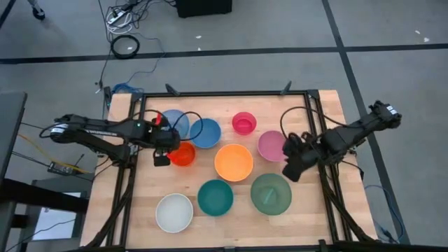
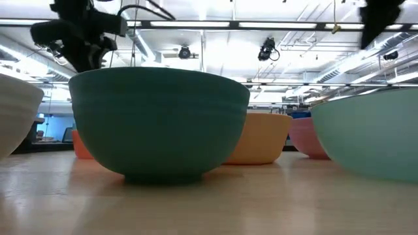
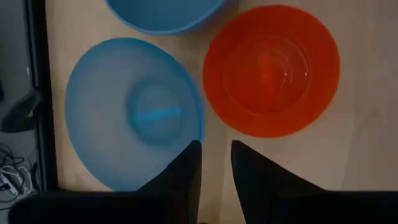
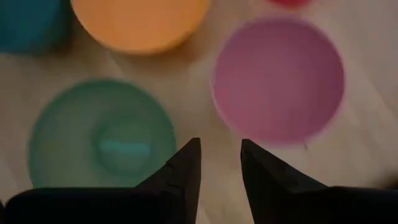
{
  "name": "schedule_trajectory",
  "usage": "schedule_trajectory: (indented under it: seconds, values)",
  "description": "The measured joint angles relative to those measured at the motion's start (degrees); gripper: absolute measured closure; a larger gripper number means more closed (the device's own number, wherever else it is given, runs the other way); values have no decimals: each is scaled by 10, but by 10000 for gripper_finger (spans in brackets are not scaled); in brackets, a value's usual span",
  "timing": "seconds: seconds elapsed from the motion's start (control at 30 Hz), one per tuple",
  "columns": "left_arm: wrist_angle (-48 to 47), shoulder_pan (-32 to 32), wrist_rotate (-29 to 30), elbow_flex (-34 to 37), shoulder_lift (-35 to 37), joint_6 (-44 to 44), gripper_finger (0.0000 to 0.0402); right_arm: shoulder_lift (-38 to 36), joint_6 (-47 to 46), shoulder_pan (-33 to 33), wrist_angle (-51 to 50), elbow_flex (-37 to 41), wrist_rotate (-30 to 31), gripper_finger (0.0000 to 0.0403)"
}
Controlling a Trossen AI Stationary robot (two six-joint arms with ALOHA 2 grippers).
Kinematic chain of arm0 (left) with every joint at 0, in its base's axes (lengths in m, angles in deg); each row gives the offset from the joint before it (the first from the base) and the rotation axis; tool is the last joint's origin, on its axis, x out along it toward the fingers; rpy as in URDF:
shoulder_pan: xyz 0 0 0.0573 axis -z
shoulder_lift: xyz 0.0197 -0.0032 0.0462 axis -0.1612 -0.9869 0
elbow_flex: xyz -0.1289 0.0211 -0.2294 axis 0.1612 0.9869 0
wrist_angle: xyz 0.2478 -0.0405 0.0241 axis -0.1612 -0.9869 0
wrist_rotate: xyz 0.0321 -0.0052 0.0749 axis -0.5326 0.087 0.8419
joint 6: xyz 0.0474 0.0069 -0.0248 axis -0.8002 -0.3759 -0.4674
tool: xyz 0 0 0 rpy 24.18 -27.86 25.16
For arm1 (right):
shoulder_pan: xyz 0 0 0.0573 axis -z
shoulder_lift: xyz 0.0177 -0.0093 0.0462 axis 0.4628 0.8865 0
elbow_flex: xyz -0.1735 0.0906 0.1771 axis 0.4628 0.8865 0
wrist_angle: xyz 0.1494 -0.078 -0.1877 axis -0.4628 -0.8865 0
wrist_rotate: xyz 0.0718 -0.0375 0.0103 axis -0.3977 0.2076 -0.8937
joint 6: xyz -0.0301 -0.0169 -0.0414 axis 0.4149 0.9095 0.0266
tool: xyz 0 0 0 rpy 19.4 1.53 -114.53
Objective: Nest bowls inside each other
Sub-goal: Stack the green bowl on top of the blue bowl
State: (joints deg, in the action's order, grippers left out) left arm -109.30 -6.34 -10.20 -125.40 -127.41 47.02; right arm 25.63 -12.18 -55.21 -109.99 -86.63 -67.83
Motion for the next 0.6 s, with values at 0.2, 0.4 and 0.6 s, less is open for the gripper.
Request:
schedule_trajectory:
  seconds: [0.2,0.4,0.6]
  values:
    - [11,12,-2,16,0,47,306,0,-119,-73,-36,0,-40,300]
    - [18,24,1,17,0,83,306,19,-199,-129,-37,0,-84,287]
    - [18,25,34,17,0,73,306,68,-276,-184,-18,17,-82,269]
